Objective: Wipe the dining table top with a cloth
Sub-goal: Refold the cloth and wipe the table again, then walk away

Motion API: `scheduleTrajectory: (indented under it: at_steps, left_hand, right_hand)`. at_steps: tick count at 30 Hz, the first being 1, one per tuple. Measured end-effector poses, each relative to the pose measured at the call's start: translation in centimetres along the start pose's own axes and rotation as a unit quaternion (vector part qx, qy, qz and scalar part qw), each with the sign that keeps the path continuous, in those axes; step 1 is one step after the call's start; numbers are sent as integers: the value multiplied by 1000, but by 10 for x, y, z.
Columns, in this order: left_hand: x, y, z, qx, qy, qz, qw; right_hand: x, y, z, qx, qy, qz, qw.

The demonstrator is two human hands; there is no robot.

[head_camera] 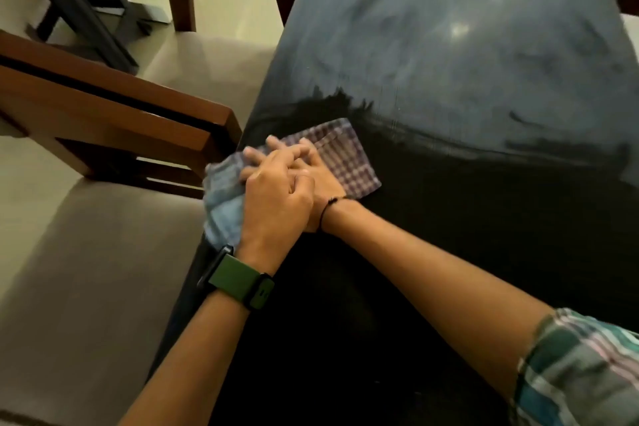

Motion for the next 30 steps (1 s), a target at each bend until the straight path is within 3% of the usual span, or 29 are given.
scheduleTrajectory:
  at_steps: [2,5,9,14,18,21,25,27,30]
  left_hand:
    - [2,2,8,9,9,-17,1000]
    - [15,-1,21,7,26,-27,999]
    - [31,-13,35,18,46,6,999]
    - [44,0,43,29,73,2,997]
    - [51,13,41,26,66,0,998]
    - [59,18,41,12,58,-13,998]
    - [71,7,46,26,61,18,998]
    - [77,4,49,31,66,17,997]
    - [87,0,57,31,76,7,997]
  right_hand:
    - [-24,31,5,61,40,-53,996]
    - [-59,79,4,31,30,-140,989]
    - [-71,86,7,21,38,-148,988]
    - [-19,-14,1,58,-18,-6,998]
    - [62,-93,6,-78,-25,74,994]
    - [77,-117,-15,14,-42,191,981]
    - [42,-83,-4,17,8,118,993]
    - [17,-60,-4,78,3,90,993]
    - [-32,-9,-5,53,-1,-13,999]
Point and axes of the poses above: each hand's wrist, its own x-axis away from the middle knuckle, its own z-axis out of the back of the hand, y = z × x, the point moved 10 cm from there along -x, towards the middle knuckle, and after that the axes turned 15 degrees about x, right-handed, at the moved point
